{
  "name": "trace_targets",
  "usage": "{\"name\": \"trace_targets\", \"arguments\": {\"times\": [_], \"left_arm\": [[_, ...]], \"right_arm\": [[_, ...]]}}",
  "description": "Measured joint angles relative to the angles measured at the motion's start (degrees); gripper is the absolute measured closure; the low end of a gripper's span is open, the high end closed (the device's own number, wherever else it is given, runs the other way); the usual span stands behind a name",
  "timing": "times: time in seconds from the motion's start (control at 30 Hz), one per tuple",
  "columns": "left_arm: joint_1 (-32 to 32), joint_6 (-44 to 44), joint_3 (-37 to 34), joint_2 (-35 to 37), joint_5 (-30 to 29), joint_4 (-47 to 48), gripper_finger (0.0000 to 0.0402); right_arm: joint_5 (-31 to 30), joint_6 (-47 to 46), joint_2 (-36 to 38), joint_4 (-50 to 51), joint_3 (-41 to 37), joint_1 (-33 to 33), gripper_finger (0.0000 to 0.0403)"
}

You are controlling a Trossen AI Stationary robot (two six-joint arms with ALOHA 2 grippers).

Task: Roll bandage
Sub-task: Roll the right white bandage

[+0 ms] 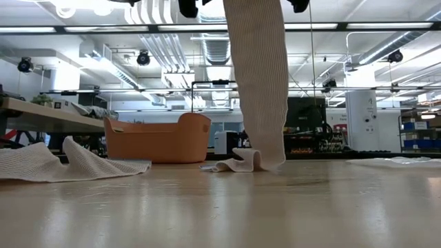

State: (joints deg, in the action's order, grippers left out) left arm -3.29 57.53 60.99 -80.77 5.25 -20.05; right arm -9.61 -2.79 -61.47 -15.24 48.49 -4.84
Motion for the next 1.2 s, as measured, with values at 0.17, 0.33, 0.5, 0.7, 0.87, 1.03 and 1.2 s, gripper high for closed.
{"name": "trace_targets", "arguments": {"times": [0.17, 0.33, 0.5, 0.7, 0.87, 1.03, 1.2], "left_arm": [[0.11, -1.71, 0.0, 0.0, 0.23, -0.07, 0.0288], [0.11, -4.7, 0.0, 0.02, 0.25, -0.09, 0.0294], [0.11, -7.37, 0.0, 0.02, 0.27, -0.11, 0.0291], [0.07, -13.29, 0.0, 0.0, 0.25, -0.09, 0.0281], [0.12, -17.13, 0.0, 0.02, 0.17, 0.24, 0.0279], [0.2, -21.29, 0.04, 0.07, 0.08, 0.73, 0.0261], [0.28, -23.42, 0.04, 1.04, 0.17, 2.15, 0.0223]], "right_arm": [[0.02, 3.21, -1.27, -0.53, 0.03, 0.0, 0.0085], [-1.05, 5.5, -1.71, -0.37, -0.02, 0.0, 0.0098], [-1.84, 7.02, -2.16, -0.67, -0.04, 0.0, 0.0122], [-4.09, 7.56, -2.52, -0.49, -0.02, 0.0, 0.0164], [-3.91, 8.17, -2.5, -0.93, -0.02, -0.02, 0.0211], [-3.6, 8.89, -2.47, -1.43, -0.04, -0.03, 0.0263], [-2.23, 8.88, -2.41, -1.78, -0.07, -0.02, 0.0306]]}}
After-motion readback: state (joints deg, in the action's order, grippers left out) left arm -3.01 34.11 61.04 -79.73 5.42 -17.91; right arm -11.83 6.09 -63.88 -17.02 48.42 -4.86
